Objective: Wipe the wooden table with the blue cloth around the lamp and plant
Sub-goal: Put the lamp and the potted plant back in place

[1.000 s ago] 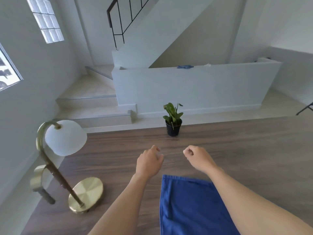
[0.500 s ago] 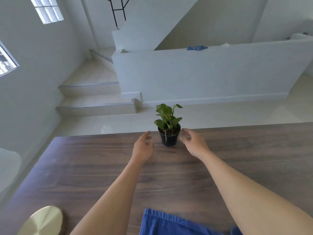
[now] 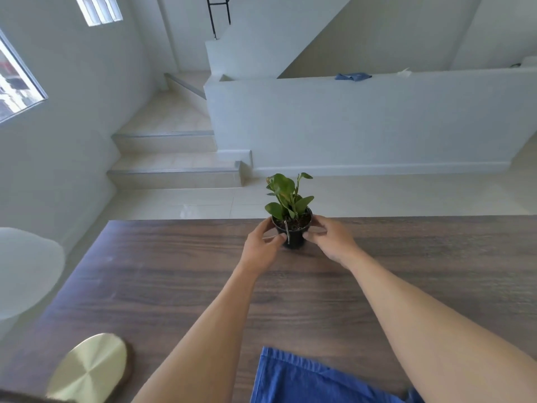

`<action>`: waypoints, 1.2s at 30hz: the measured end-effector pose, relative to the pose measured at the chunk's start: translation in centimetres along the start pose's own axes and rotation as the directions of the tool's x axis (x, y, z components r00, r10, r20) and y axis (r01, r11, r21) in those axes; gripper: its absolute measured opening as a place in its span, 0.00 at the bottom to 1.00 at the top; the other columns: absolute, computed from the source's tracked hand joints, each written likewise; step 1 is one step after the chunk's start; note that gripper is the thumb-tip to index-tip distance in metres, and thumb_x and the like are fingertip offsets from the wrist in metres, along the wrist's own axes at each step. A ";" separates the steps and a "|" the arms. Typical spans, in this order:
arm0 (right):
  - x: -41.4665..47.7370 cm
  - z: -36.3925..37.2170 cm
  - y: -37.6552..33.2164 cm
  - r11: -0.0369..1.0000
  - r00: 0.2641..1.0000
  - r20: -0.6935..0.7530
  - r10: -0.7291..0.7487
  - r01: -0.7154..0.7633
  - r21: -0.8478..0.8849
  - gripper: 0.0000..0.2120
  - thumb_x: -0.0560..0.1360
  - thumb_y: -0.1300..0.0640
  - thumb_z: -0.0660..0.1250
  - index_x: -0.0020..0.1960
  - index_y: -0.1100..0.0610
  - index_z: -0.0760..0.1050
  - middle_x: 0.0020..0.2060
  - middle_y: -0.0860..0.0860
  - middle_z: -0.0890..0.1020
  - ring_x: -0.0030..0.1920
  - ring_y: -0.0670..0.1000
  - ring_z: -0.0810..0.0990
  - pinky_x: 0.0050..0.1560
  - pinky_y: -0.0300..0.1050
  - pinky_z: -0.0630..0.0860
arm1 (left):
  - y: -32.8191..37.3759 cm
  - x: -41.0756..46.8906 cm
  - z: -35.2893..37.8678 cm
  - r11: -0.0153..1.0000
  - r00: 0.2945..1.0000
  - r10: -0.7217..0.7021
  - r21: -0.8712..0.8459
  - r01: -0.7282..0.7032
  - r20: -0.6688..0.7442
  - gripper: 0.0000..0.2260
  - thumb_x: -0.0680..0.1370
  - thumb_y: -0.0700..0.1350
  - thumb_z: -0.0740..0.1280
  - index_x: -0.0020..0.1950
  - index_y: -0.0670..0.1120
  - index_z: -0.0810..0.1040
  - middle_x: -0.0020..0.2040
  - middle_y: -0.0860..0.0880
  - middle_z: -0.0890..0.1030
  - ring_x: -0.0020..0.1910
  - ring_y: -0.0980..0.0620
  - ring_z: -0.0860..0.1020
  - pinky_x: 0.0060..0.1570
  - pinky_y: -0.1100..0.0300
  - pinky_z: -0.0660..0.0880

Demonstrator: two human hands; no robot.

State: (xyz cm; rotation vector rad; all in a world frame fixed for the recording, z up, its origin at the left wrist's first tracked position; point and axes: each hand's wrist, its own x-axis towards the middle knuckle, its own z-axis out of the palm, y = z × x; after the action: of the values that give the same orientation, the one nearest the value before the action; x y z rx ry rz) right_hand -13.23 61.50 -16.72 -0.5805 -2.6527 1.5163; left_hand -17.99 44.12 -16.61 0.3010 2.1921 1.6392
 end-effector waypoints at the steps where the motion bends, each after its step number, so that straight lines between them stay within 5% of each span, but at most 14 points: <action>1: -0.5 0.4 -0.6 1.000 1.000 0.005 -0.008 0.008 0.003 0.24 0.76 0.54 0.70 0.71 0.48 0.70 0.68 0.47 0.76 0.67 0.53 0.73 0.69 0.53 0.66 | 0.0 -0.8 -0.7 1.000 1.000 0.001 -0.016 -0.001 -0.013 0.24 0.78 0.44 0.67 0.74 0.52 0.67 0.66 0.56 0.75 0.55 0.56 0.78 0.54 0.59 0.72; 7: -5.9 5.0 -4.6 0.992 0.998 0.050 -0.046 0.040 0.120 0.14 0.75 0.52 0.71 0.60 0.48 0.79 0.59 0.46 0.82 0.62 0.50 0.77 0.68 0.53 0.69 | -1.1 -6.4 -6.1 0.998 0.987 -0.012 -0.058 0.002 -0.158 0.19 0.78 0.49 0.65 0.70 0.54 0.73 0.62 0.53 0.79 0.57 0.54 0.78 0.60 0.53 0.74; 12: -11.5 10.3 -7.7 0.980 0.991 0.120 -0.056 0.032 0.194 0.09 0.75 0.53 0.71 0.55 0.47 0.80 0.52 0.47 0.84 0.53 0.46 0.81 0.60 0.48 0.76 | -2.9 -13.0 -10.7 0.995 0.959 -0.029 -0.097 0.002 -0.282 0.16 0.79 0.48 0.65 0.67 0.52 0.75 0.58 0.51 0.80 0.49 0.60 0.78 0.39 0.73 0.70; 14: -13.5 12.3 -8.4 0.981 0.989 0.131 -0.071 0.045 0.191 0.09 0.74 0.54 0.72 0.55 0.48 0.81 0.51 0.46 0.84 0.52 0.45 0.81 0.58 0.47 0.77 | -4.1 -15.6 -12.2 0.995 0.947 -0.038 -0.098 0.007 -0.318 0.16 0.78 0.48 0.65 0.67 0.52 0.75 0.57 0.51 0.81 0.47 0.62 0.78 0.36 0.73 0.71; 21: -19.1 18.1 -9.7 0.989 0.978 0.191 -0.079 0.052 0.142 0.14 0.74 0.52 0.72 0.59 0.50 0.80 0.53 0.46 0.84 0.53 0.49 0.82 0.52 0.50 0.81 | -8.0 -23.1 -16.0 0.992 0.919 -0.059 -0.128 0.010 -0.391 0.19 0.79 0.49 0.64 0.70 0.53 0.72 0.56 0.53 0.80 0.50 0.58 0.78 0.47 0.63 0.71; 25: -21.2 20.0 -10.1 0.986 0.974 0.215 -0.069 0.034 0.161 0.21 0.75 0.56 0.71 0.67 0.54 0.75 0.59 0.49 0.81 0.53 0.49 0.81 0.42 0.38 0.80 | -9.5 -25.3 -16.7 0.994 0.909 -0.026 -0.112 -0.022 -0.416 0.19 0.79 0.48 0.64 0.70 0.53 0.73 0.48 0.55 0.82 0.48 0.53 0.80 0.48 0.61 0.74; 29: -22.8 21.3 -9.9 0.987 0.973 0.221 -0.064 0.029 0.159 0.22 0.75 0.58 0.70 0.69 0.54 0.74 0.55 0.50 0.82 0.49 0.46 0.81 0.43 0.36 0.80 | -10.6 -27.2 -17.0 0.996 0.912 0.000 -0.078 -0.035 -0.411 0.20 0.79 0.51 0.63 0.71 0.57 0.71 0.60 0.57 0.78 0.52 0.60 0.78 0.57 0.57 0.74; 36: -24.8 22.9 -9.0 0.993 0.983 0.181 -0.043 0.023 0.115 0.28 0.75 0.56 0.71 0.73 0.49 0.68 0.66 0.47 0.76 0.62 0.50 0.78 0.58 0.44 0.78 | -12.2 -29.6 -17.1 0.995 0.915 -0.021 -0.097 -0.020 -0.403 0.21 0.79 0.50 0.64 0.73 0.59 0.67 0.62 0.57 0.76 0.52 0.66 0.75 0.62 0.58 0.70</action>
State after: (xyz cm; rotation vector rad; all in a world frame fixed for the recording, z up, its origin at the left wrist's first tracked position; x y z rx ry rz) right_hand 2.34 30.21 -17.38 -0.4061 -2.6669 1.7763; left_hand 2.13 14.03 -18.91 -0.0779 2.3826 1.9440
